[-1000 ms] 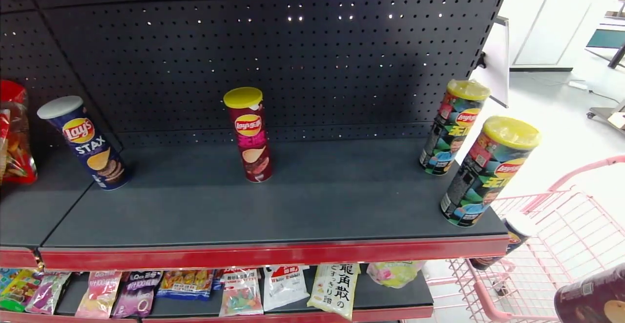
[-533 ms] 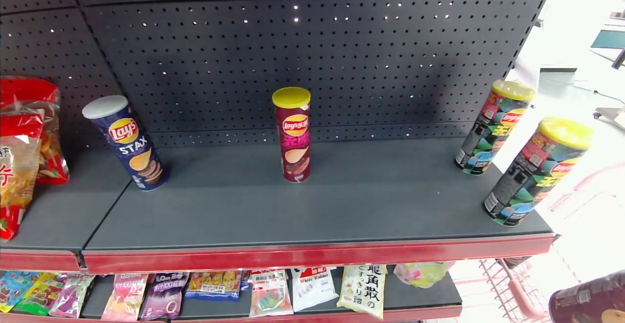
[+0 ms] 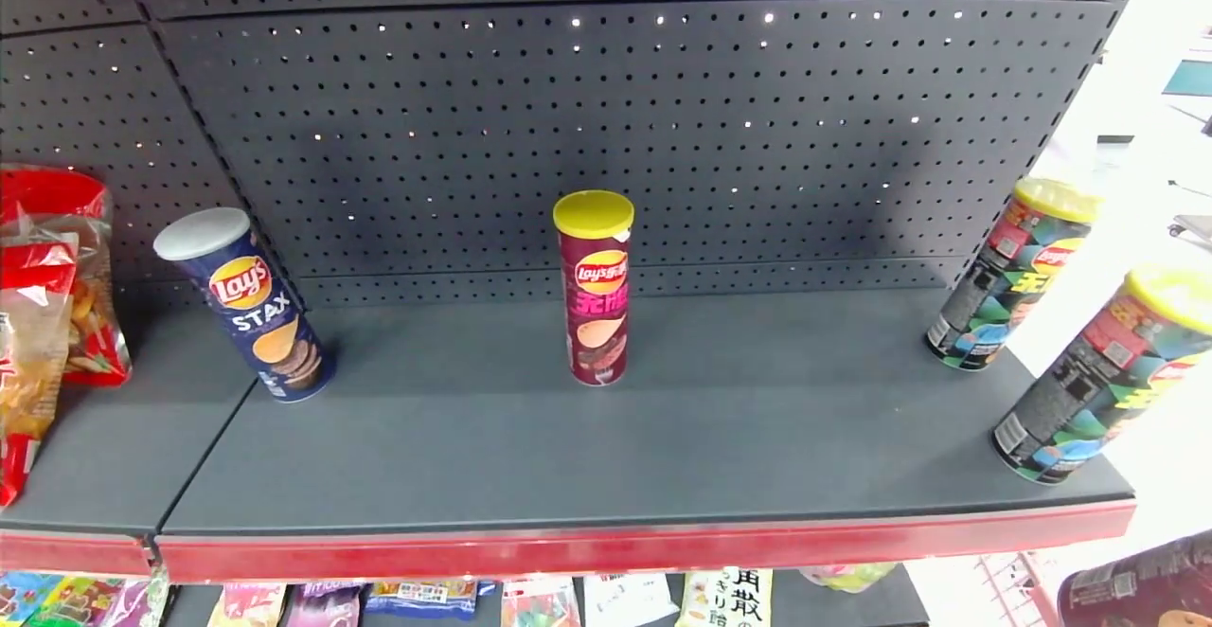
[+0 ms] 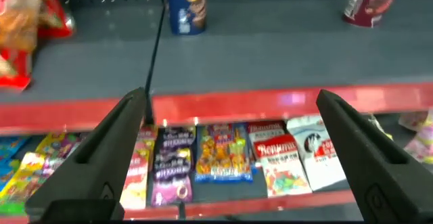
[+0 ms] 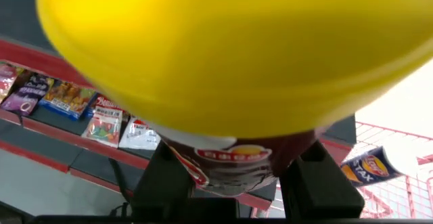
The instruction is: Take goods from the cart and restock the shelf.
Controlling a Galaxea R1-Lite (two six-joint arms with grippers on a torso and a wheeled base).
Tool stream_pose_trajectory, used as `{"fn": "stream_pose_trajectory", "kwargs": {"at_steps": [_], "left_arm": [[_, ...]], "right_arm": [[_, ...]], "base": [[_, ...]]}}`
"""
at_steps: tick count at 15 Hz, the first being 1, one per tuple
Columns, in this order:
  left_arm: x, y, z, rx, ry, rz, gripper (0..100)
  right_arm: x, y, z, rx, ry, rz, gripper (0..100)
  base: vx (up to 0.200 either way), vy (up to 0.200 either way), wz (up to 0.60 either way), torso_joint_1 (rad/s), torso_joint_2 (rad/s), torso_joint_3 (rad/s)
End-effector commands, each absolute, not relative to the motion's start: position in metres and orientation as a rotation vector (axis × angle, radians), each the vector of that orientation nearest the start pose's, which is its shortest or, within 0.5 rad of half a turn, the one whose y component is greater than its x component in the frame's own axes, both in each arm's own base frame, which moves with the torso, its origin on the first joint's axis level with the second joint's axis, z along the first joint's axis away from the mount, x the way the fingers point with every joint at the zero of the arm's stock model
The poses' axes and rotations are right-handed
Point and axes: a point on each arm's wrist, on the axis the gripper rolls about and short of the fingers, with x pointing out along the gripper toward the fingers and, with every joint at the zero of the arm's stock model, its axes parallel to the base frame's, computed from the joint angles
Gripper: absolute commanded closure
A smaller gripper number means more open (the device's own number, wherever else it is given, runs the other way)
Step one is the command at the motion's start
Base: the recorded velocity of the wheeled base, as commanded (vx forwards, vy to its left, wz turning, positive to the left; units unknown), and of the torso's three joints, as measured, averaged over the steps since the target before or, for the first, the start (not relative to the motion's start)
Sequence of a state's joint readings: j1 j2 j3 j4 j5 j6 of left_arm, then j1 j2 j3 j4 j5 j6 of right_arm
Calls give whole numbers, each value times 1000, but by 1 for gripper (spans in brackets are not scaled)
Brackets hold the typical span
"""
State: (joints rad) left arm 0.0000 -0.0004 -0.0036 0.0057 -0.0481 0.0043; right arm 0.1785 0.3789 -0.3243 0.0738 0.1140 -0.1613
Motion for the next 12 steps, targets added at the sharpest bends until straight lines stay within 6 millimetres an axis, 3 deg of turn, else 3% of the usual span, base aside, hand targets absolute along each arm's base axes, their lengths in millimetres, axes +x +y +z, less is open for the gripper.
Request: {"fn": "stream_pose_trajectory", "kwargs": {"at_steps": [1,7,12], "left_arm": [[-23,-1,75,3,5,-49,0],[-23,-1,76,3,3,-49,0],[-21,-1,83,35,20,-99,0]], "right_arm": [[2,3,164,-164,108,303,100],[2,3,162,-165,111,303,100],[-1,5,163,-157,91,424,100]], "base": [[0,0,0,0,0,0],[0,0,0,0,0,0],[0,0,0,0,0,0]]}}
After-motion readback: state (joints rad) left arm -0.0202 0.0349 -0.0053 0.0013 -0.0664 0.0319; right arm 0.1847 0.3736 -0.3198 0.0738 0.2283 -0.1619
